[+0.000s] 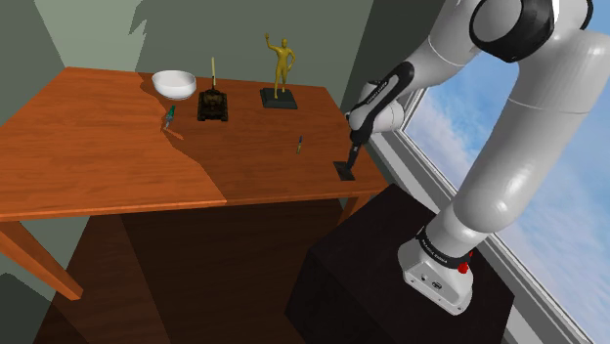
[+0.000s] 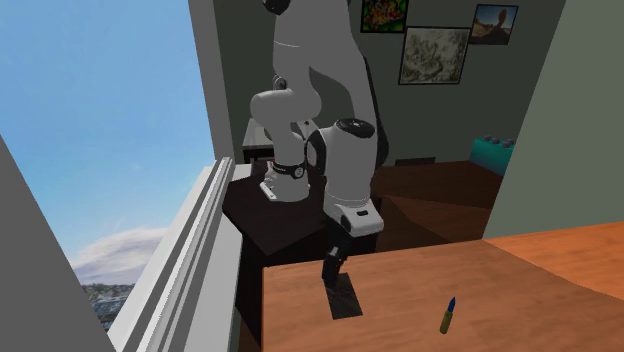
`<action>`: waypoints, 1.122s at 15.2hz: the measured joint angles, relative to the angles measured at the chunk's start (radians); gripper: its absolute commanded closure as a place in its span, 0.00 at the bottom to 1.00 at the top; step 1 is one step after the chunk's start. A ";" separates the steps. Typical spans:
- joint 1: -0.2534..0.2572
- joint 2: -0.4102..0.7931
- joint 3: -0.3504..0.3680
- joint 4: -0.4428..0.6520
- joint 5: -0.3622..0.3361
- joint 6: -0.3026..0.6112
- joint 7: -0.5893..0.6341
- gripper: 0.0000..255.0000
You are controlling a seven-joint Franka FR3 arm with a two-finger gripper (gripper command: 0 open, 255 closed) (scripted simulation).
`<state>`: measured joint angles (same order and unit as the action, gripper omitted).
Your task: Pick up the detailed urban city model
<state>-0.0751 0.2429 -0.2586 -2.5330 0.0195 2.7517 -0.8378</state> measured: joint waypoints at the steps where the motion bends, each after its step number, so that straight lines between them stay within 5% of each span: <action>1: -0.005 0.023 0.007 0.006 0.009 0.016 -0.008 0.00; 7: -0.039 0.130 0.045 0.028 0.055 0.099 -0.045 0.00; 8: -0.041 0.138 0.048 0.030 0.058 0.105 -0.047 1.00; 17: -0.043 0.144 0.051 0.032 0.061 0.109 -0.048 1.00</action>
<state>-0.1179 0.3872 -0.2077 -2.5008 0.0803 2.8608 -0.8860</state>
